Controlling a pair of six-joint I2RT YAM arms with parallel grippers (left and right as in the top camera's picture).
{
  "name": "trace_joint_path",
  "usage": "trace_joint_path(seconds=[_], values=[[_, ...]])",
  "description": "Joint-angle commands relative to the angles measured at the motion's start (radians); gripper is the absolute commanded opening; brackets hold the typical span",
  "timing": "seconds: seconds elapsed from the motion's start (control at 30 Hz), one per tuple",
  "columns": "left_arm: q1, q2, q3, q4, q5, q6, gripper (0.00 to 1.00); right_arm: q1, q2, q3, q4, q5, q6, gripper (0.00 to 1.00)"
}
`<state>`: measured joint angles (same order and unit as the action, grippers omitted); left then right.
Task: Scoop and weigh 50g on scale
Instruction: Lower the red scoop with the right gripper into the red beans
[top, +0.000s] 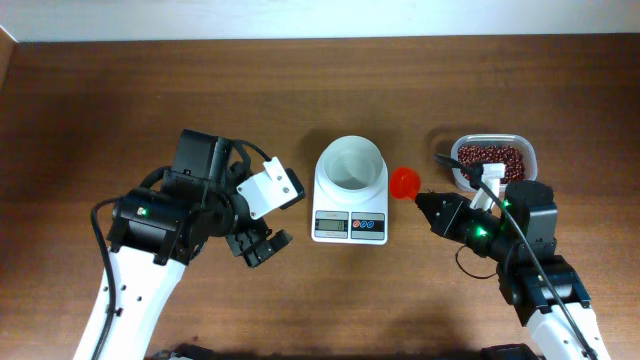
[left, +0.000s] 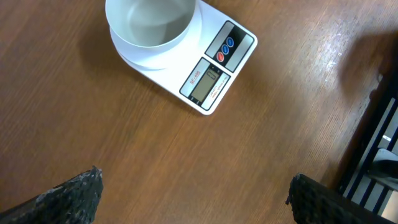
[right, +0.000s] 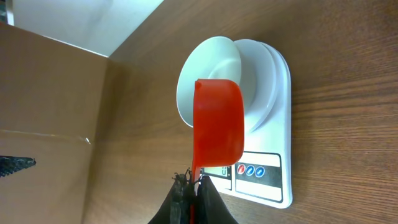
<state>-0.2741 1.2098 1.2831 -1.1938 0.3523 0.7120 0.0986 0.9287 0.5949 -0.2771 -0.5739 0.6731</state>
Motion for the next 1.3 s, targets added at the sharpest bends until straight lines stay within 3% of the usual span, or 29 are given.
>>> trace_joint_path(seconds=[0.0, 0.1, 0.83, 1.07, 1.27], values=[[0.005, -0.009, 0.014, -0.005, 0.014, 0.016, 0.99, -0.008, 0.0, 0.019, -0.014, 0.006, -0.062, 0.04], [0.005, -0.009, 0.014, -0.005, 0.014, 0.016, 0.99, -0.008, 0.0, 0.019, -0.061, 0.01, -0.118, 0.04], [0.005, -0.009, 0.014, 0.01, 0.014, 0.016, 0.99, -0.008, 0.0, 0.042, -0.1, 0.061, -0.158, 0.04], [0.005, -0.009, 0.014, 0.01, 0.014, 0.016, 0.99, -0.008, 0.026, 0.264, -0.378, 0.221, -0.328, 0.04], [0.005, -0.009, 0.014, 0.01, 0.014, 0.016, 0.99, -0.008, 0.132, 0.472, -0.639, 0.416, -0.391, 0.04]])
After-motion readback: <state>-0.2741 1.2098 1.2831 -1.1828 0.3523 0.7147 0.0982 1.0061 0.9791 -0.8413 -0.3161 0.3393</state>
